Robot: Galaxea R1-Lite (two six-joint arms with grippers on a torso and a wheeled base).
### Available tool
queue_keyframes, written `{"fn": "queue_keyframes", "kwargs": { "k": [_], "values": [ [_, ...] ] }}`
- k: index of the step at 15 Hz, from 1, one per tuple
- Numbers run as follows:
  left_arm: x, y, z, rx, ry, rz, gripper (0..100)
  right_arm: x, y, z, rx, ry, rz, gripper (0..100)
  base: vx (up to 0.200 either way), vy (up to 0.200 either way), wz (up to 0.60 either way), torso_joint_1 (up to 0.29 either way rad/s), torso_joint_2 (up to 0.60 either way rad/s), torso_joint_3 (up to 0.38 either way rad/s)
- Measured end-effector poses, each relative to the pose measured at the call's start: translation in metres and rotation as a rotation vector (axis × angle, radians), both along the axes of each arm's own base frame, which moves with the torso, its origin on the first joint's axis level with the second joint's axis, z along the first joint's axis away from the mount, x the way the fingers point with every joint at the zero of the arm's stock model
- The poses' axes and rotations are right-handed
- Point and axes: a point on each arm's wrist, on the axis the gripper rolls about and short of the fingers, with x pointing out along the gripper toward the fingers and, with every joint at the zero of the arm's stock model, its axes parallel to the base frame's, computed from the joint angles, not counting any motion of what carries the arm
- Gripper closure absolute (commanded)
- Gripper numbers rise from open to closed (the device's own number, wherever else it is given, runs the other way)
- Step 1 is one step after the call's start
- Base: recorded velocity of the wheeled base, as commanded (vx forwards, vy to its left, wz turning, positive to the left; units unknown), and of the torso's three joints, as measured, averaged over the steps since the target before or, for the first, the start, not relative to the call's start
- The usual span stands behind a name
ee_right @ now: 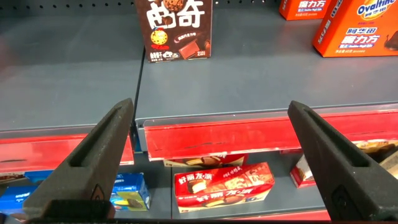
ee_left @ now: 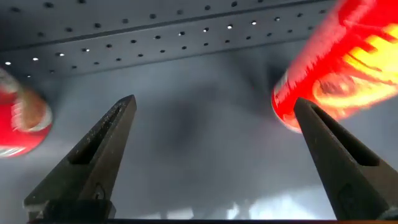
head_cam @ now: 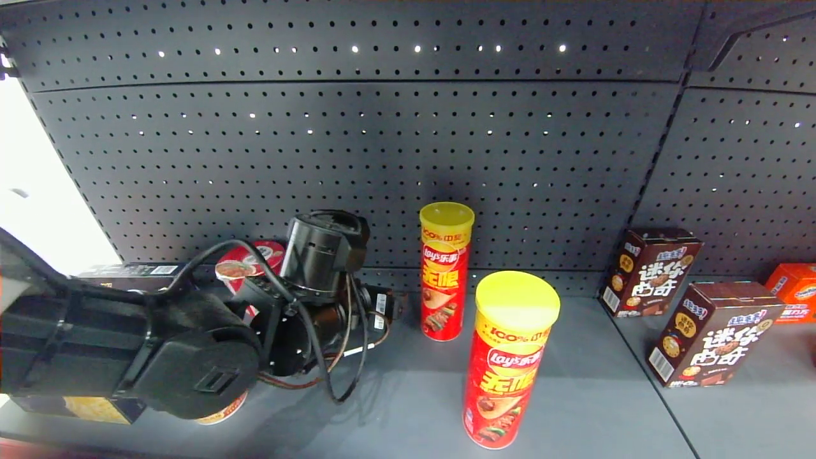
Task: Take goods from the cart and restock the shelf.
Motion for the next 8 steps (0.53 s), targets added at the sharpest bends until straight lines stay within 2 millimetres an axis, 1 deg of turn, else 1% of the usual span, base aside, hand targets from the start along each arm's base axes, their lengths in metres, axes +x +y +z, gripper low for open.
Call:
{"fn": "queue_keyframes", "kwargs": {
  "k": [4,8],
  "values": [
    [0.020,-0.016,-0.015,0.016,0.007,0.018,0,0.000,0.000,0.000,0.001,-0.001,-0.001,0,0.000,0.000,0.00,0.000,0.00,0.000],
    [0.024,-0.022,-0.027,0.034,0.031,0.010,0,0.000,0.000,0.000,0.001,-0.001,-0.001,0,0.000,0.000,0.00,0.000,0.00,0.000]
  ]
}}
